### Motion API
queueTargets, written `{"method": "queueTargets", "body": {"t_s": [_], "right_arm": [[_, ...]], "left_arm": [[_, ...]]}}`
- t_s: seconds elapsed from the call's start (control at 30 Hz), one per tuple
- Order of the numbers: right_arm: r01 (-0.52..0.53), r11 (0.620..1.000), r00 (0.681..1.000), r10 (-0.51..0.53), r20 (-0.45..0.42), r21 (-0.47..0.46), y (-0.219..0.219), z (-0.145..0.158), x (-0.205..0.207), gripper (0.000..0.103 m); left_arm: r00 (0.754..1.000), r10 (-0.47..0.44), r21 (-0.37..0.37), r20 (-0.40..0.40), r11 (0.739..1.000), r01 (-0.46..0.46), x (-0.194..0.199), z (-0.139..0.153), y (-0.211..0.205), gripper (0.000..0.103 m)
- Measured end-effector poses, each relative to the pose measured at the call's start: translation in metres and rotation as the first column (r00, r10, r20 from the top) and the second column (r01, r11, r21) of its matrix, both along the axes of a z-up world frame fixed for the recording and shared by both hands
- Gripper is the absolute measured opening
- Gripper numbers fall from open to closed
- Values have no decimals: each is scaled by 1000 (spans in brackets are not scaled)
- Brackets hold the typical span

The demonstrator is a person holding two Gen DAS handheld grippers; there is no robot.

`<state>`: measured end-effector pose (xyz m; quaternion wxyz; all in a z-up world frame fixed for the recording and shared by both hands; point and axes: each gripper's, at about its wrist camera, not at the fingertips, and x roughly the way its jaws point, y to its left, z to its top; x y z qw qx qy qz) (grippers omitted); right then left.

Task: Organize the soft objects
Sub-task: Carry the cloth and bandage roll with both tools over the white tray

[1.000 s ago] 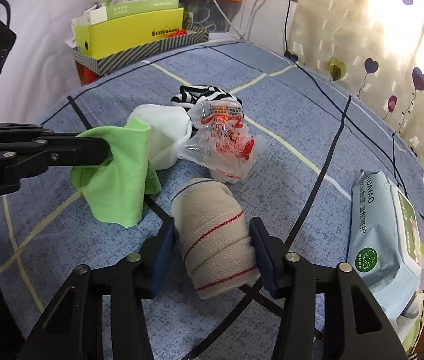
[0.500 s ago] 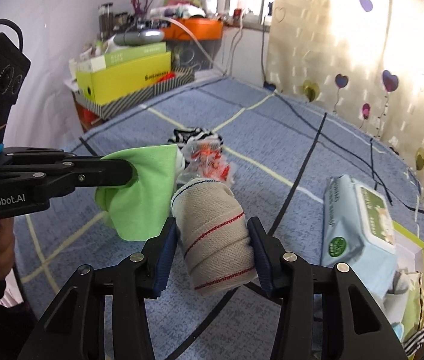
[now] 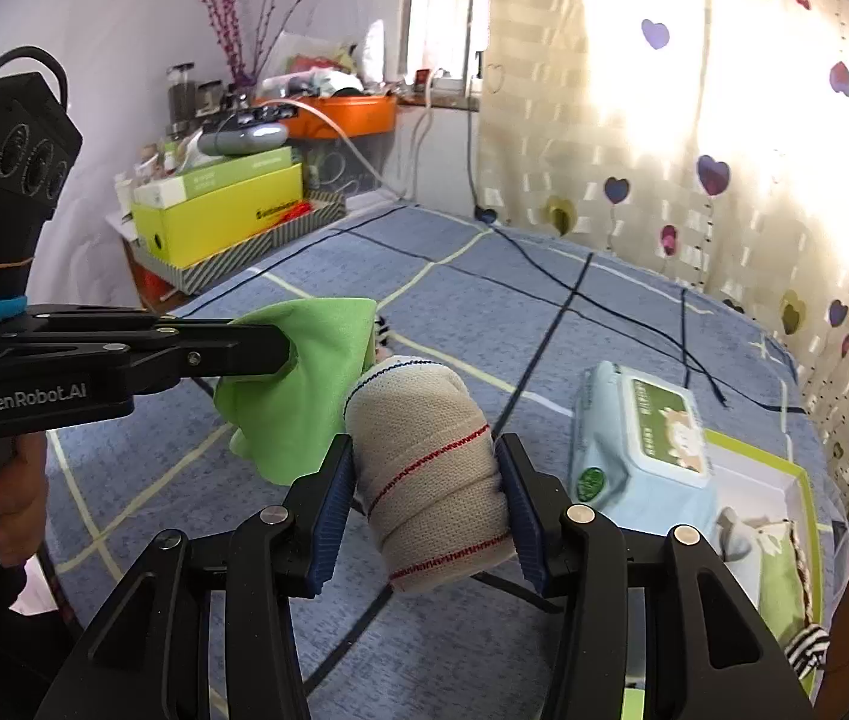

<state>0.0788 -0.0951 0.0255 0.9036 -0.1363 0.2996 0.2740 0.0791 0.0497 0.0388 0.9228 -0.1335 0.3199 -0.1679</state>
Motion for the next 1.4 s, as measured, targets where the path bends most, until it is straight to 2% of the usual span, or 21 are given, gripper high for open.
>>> {"method": "queueTargets", "body": {"t_s": [0.97,1.4], "right_arm": [[153,984,987,-157,34,95,-95,11,-13,46],[270,954,960,-277,37,127,-162,10,-21,46]], "left_arm": [[992,-121,56,19,991,120,22,25,-86,5],[969,-247,83,24,966,244,33,37,-156,5]]}}
